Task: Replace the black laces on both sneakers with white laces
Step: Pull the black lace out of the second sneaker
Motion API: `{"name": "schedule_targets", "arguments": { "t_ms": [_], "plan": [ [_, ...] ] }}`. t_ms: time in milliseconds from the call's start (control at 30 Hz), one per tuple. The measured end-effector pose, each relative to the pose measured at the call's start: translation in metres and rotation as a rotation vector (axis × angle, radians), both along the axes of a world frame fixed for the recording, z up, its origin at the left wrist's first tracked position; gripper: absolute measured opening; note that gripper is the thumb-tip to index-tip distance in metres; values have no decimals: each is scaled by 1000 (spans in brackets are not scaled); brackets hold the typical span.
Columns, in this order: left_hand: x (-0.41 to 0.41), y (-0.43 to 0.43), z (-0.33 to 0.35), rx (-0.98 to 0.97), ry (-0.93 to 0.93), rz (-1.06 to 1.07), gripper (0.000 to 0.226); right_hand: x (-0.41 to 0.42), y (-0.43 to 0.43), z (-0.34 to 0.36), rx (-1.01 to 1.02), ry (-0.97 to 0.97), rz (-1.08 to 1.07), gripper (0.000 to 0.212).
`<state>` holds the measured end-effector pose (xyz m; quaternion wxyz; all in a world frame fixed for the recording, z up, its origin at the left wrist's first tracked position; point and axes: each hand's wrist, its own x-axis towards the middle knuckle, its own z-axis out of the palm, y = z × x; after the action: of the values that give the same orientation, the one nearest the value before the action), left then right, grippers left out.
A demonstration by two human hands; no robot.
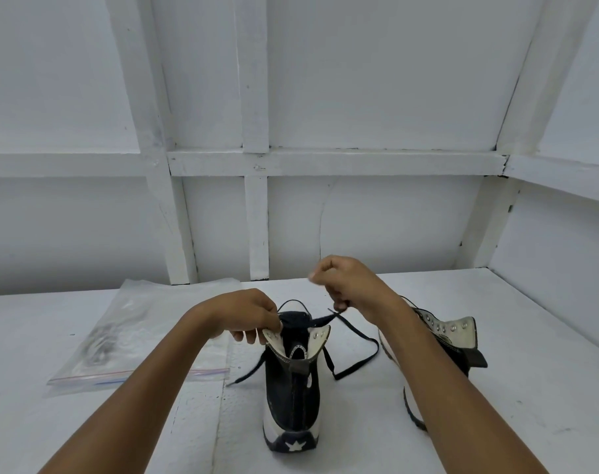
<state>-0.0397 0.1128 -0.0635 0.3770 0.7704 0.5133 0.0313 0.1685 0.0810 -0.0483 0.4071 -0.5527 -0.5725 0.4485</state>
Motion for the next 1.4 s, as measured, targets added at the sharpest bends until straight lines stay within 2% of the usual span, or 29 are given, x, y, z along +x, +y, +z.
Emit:
{"name": "schedule_targets", "arguments": {
  "t_ms": [167, 233, 300, 367, 433, 533, 567, 633, 733, 833, 933, 1067, 1233, 1400],
  "plan": [
    [0, 1, 0, -3, 4, 0, 19, -13, -4, -6, -42, -575, 292, 16],
    [1, 1, -1, -6, 0, -3, 20, -20, -3, -9, -46, -643, 300, 14],
    [0, 1, -1, -10, -8, -1, 19, -22, -2, -11, -22, -562, 278, 11],
    [-1, 1, -2, -12, -18, 3, 16, -22, -2, -9, -3, -392, 252, 9],
    [-3, 1, -2, -17, -26, 2, 16, -21, -2, -7, 6, -161, 205, 10],
    [-4, 1, -3, -22, -39, -2, 18, -18, 1, -4, -27, 242, 193, 22],
    [-4, 1, -3, -24, -41, -6, 19, -16, 2, -4, -39, 310, 190, 24],
    [-4, 2, -3, -27, -41, -15, 21, -14, 3, -5, -33, 252, 157, 27],
    [-2, 3, -2, -28, -36, -21, 21, -13, 5, -10, 4, -93, 148, 21],
    [-2, 4, -3, -26, -31, -19, 22, -13, 3, -10, -73, -401, 278, 18],
    [-3, 3, -4, -28, -30, -18, 22, -16, 3, -10, -146, -605, 345, 13],
    [-4, 3, -4, -30, -37, -15, 22, -18, 5, -12, -111, -536, 242, 5],
    [-6, 3, -5, -39, -45, -18, 21, -2, 12, -8, 0, -254, -151, 16],
    [-4, 4, -4, -28, -38, -30, 20, 13, 13, -11, 77, -318, -308, 11]
  ]
}}
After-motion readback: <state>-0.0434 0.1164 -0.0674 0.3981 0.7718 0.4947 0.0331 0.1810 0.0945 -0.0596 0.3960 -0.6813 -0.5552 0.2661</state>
